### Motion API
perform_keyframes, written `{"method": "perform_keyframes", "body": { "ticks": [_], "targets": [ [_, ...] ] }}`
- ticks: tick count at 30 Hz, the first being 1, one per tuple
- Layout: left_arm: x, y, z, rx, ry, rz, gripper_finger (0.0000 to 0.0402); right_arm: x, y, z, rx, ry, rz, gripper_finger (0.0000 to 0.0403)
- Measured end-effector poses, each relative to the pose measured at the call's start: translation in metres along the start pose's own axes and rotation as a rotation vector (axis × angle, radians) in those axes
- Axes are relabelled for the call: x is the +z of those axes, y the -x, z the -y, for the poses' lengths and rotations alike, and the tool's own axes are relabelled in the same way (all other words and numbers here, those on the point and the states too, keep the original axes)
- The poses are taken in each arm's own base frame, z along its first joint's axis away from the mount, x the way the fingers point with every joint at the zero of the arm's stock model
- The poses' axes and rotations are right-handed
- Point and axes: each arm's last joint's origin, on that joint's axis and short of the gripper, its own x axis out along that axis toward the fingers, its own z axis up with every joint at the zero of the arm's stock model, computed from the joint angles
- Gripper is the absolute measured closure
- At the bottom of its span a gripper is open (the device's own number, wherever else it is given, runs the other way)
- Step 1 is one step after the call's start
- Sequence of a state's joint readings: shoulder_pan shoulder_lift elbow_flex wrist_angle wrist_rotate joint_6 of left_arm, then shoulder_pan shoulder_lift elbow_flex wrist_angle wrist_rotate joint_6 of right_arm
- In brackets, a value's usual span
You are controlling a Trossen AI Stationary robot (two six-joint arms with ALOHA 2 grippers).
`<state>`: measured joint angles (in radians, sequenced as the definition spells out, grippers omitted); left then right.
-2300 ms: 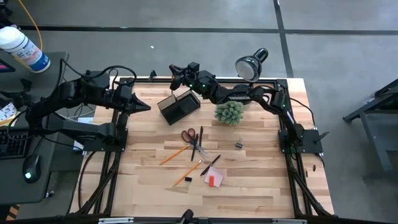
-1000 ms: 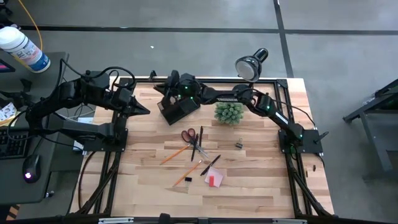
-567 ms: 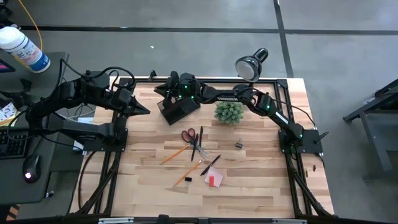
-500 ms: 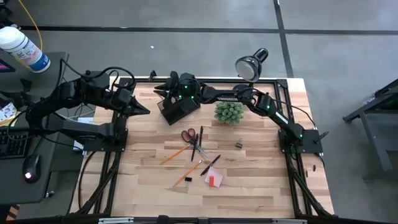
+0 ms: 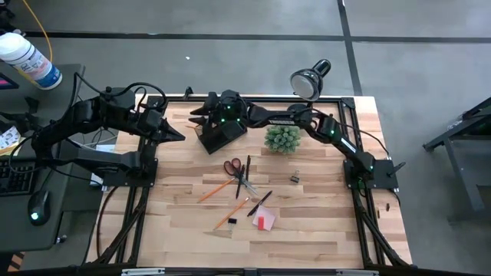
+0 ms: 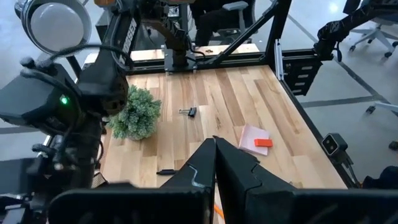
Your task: Pick and place office supplies into organizer
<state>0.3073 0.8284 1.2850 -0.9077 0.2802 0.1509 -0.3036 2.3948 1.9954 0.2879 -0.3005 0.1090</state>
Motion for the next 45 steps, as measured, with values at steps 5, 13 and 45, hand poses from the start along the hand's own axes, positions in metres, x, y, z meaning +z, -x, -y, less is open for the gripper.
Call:
{"method": "perform_keyframes", "body": {
  "ticks": [5, 13, 45],
  "targets": [
    [-0.001, 0.001, 0.001, -0.006, -0.001, -0.006, 0.0401, 0.030, 0.019, -0.023, 0.067, -0.033, -0.134, 0.0279],
    [-0.008, 0.001, 0.001, 0.002, -0.057, -0.080, 0.0401, 0.065, 0.066, -0.086, 0.131, 0.004, -0.440, 0.0284],
    [-0.013, -0.019, -0.013, 0.275, -0.029, -0.262, 0.0401, -0.017, 0.076, -0.166, -0.704, -0.639, -0.830, 0.0269]
  ]
}}
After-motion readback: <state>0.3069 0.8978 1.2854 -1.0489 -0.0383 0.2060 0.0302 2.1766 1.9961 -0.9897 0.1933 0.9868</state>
